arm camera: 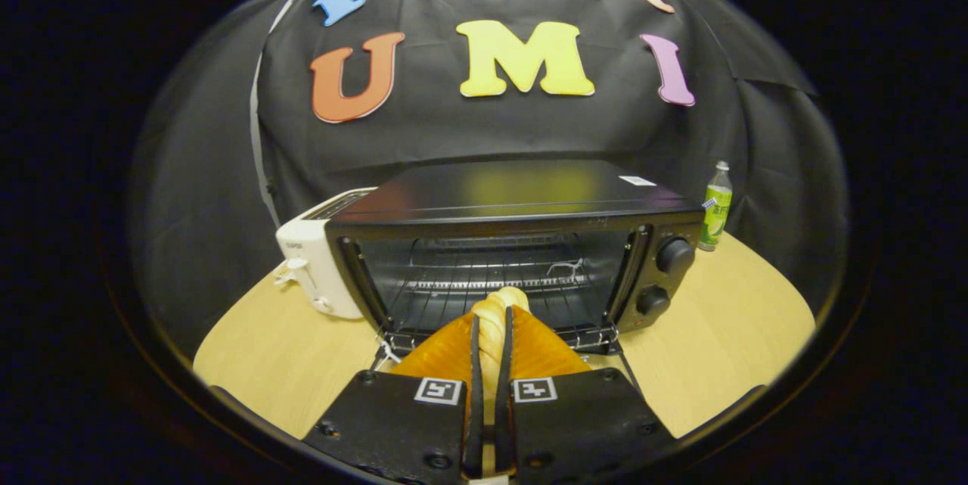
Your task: Open the toaster oven, put the food inside, and close the toaster oven door.
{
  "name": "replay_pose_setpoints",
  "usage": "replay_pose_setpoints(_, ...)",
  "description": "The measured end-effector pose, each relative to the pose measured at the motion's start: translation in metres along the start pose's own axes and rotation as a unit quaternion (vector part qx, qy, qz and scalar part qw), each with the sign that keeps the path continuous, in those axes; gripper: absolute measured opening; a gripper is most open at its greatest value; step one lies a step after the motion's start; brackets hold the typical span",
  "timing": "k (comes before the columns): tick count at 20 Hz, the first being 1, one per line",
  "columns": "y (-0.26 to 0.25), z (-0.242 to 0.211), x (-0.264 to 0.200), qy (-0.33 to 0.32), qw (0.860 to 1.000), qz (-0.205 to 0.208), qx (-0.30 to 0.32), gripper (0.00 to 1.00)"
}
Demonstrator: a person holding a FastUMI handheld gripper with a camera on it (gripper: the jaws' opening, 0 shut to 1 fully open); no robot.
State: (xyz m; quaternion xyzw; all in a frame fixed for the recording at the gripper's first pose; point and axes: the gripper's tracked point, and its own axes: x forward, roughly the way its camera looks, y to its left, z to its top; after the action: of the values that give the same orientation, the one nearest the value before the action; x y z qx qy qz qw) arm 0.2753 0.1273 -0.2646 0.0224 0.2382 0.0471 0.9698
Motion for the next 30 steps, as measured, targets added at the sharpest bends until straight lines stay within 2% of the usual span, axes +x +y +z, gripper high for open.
replay_pose_setpoints(6, -0.009, 0.015, 0.055, -0.01, 0.999, -0.035, 0.022, 0.12)
replay_pose_setpoints(15, -0.006, 0.007, 0.101, 0.004, 0.999, -0.039, 0.024, 0.17)
replay_pose_setpoints(16, -0.002, 0.007, 0.1, 0.004, 0.999, -0.033, 0.027, 0.21)
replay_pose_setpoints(20, 0.0, 0.006, 0.091, 0.017, 0.999, -0.021, 0.044, 0.59)
replay_pose_setpoints(23, 0.003, 0.0, 0.081, 0.032, 0.996, -0.008, 0.088, 0.81)
replay_pose_setpoints(26, 0.009, 0.003, 0.061, 0.023, 0.989, 0.01, 0.142, 0.87)
replay_pose_setpoints(30, 0.018, 0.02, 0.021, -0.024, 0.979, 0.035, 0.197, 0.97)
